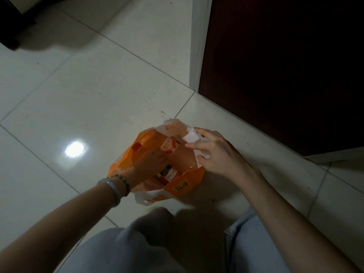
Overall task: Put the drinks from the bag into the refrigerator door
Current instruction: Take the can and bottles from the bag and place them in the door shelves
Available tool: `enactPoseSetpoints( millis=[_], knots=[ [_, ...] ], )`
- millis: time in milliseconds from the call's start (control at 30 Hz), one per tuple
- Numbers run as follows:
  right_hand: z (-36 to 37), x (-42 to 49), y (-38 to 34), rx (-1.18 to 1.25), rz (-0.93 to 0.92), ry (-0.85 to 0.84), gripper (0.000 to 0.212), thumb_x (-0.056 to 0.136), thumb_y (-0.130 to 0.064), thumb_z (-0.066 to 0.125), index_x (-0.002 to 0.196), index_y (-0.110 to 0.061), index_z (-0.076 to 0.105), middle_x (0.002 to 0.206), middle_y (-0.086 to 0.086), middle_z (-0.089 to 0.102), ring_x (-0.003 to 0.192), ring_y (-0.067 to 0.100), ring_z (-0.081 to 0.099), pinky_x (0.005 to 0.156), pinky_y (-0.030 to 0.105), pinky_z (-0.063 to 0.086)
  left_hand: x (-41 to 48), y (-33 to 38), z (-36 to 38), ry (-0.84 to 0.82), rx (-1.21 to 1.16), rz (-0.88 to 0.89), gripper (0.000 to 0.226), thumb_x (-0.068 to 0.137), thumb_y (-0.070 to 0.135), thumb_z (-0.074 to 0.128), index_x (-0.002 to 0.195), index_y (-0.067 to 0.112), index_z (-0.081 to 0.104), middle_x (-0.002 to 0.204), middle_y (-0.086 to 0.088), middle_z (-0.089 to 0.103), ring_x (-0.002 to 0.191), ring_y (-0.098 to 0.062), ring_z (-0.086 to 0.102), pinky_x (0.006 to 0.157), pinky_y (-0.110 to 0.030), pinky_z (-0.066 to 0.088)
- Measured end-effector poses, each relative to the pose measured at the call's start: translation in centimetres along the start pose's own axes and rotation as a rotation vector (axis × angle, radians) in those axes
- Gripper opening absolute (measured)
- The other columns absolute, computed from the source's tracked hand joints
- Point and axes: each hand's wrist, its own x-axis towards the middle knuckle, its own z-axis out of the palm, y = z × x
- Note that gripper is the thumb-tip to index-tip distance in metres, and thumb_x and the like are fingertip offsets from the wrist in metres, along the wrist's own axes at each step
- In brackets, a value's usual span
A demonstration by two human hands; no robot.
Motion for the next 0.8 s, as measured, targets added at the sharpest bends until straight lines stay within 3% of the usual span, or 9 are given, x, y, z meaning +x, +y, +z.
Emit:
enactPoseSetpoints(
  millis=[67,167,267,333,367,467,633,800],
  knots=[
    [0.0,0.0,-0.2,0.022,0.005,0.002,0.047,0.083,-0.012,0.064,0.126,-0.027,0.056,0.148,0.002,0.033,0.133,0.017,0.027,0.105,0.042,0.039,-0.1,-0.2,-0.3,-0.017,0.119,-0.009,0.042,0.094,0.028,0.050,0.134,0.024,0.040,0.147,-0.003,0.036,0.137,-0.027,0.030,0.112,-0.043,0.021],
    [-0.1,0.0,-0.6,0.061,0.015,0.006,0.060,0.076,-0.021,0.073,0.131,-0.028,0.051,0.150,0.001,0.029,0.136,0.015,0.019,0.108,0.042,0.033,-1.3,0.0,-2.3,-0.056,0.432,0.003,0.073,0.088,0.025,0.060,0.147,0.018,0.018,0.155,-0.012,0.017,0.141,-0.035,0.015,0.115,-0.052,0.011],
    [-0.4,0.2,-1.0,0.101,0.022,0.051,0.075,0.070,-0.029,0.079,0.136,-0.025,0.044,0.150,0.003,0.027,0.138,0.017,0.016,0.110,0.045,0.031,-3.3,0.0,-5.5,-0.028,0.466,-0.007,0.081,0.086,0.027,0.062,0.148,0.018,0.011,0.155,-0.014,0.014,0.141,-0.034,0.015,0.113,-0.051,0.013],
    [-0.5,0.3,-1.4,0.145,0.007,0.095,0.088,0.067,-0.034,0.081,0.141,-0.021,0.035,0.148,0.004,0.030,0.137,0.017,0.021,0.111,0.041,0.030,-5.1,-0.4,-7.7,0.051,0.424,-0.024,0.083,0.082,0.029,0.068,0.147,0.020,0.018,0.152,-0.014,0.023,0.138,-0.033,0.023,0.112,-0.050,0.019],
    [-0.7,0.3,-1.7,0.175,0.003,0.099,0.096,0.065,-0.037,0.082,0.144,-0.021,0.029,0.148,0.003,0.032,0.135,0.015,0.024,0.110,0.035,0.029,-5.9,-0.7,-8.6,0.126,0.426,-0.002,0.083,0.074,0.031,0.076,0.144,0.022,0.031,0.146,-0.014,0.036,0.133,-0.033,0.033,0.110,-0.050,0.025],
    [-1.2,0.2,-3.3,0.280,-0.045,0.047,0.106,0.062,-0.039,0.082,0.142,-0.040,0.013,0.143,-0.003,0.036,0.124,0.004,0.030,0.098,0.024,0.031,-8.1,-1.3,-11.5,0.313,0.428,0.001,0.082,0.044,0.026,0.091,0.120,0.020,0.063,0.118,-0.011,0.063,0.110,-0.031,0.058,0.100,-0.049,0.040],
    [-1.0,0.1,-5.2,0.331,-0.121,-0.005,0.104,0.062,-0.039,0.079,0.144,-0.033,0.015,0.147,-0.004,0.033,0.133,0.014,0.033,0.104,0.040,0.040,-10.2,-1.6,-15.5,0.629,0.468,0.059,0.069,0.056,0.019,0.085,0.120,0.016,0.062,0.119,-0.013,0.062,0.111,-0.032,0.057,0.105,-0.049,0.032],
    [-1.9,-0.7,-5.8,0.404,-0.195,0.152,0.091,0.065,-0.028,0.080,0.140,-0.032,0.029,0.137,-0.006,0.043,0.127,0.012,0.041,0.097,0.037,0.047,-10.5,-1.3,-17.4,0.767,0.523,0.195,0.051,0.075,0.010,0.064,0.125,0.014,0.056,0.125,-0.012,0.057,0.118,-0.030,0.043,0.107,-0.047,0.023]
  ],
)
